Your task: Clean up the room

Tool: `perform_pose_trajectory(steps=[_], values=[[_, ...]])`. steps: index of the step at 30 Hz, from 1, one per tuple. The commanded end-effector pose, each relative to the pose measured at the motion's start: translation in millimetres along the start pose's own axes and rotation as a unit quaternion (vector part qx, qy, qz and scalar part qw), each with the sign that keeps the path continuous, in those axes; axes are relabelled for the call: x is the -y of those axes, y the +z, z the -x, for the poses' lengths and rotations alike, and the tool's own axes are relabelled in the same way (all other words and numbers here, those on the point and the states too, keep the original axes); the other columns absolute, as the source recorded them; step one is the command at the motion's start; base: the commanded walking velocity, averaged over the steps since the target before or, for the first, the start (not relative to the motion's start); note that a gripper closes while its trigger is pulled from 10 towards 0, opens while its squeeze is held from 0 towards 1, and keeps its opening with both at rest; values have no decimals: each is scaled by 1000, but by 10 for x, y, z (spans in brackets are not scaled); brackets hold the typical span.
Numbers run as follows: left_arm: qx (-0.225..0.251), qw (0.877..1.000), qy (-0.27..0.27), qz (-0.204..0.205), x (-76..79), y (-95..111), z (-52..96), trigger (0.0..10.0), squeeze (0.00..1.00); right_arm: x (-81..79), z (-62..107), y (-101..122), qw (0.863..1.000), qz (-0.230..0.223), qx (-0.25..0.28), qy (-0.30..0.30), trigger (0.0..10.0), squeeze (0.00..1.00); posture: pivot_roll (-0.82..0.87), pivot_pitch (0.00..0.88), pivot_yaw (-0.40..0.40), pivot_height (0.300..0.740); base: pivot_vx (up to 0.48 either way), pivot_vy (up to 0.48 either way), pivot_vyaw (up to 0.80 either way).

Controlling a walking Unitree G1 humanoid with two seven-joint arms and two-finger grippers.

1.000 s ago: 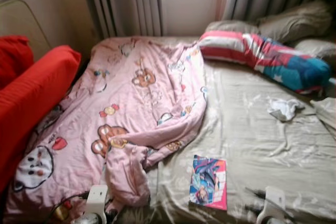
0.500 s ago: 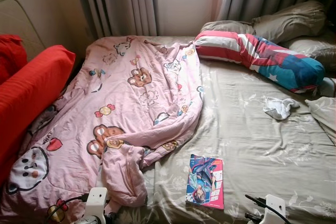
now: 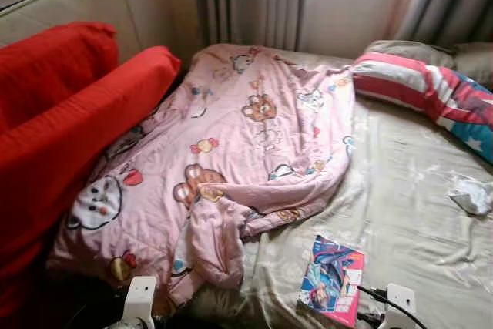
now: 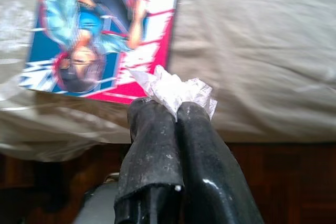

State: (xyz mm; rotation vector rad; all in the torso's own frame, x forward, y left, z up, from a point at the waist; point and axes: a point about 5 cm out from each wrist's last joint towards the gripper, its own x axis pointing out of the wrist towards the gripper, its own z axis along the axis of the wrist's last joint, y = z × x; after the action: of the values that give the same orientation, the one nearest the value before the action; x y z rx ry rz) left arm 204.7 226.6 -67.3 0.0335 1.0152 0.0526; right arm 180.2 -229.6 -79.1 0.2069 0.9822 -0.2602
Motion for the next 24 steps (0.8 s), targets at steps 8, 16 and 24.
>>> perform_pose_trajectory(steps=[8, 16, 24], values=[[-8, 1000, -3, -16, 15, -20, -2, 10000, 0, 41, 4, 7, 1000, 2, -2, -5, 10000, 0, -106, 0, -9, 740, 0, 0, 800], [-7, 1000, -4, -19, 15, -19, -1, 10000, 0, 40, 4, 5, 1000, 3, -2, -3, 10000, 0, -106, 0, -10, 740, 0, 0, 800], [-7, 1000, -4, -21, 16, -15, -2, 10000, 0, 36, 4, 9, 1000, 3, -2, -1, 10000, 0, -105, 0, -10, 740, 0, 0, 800]])
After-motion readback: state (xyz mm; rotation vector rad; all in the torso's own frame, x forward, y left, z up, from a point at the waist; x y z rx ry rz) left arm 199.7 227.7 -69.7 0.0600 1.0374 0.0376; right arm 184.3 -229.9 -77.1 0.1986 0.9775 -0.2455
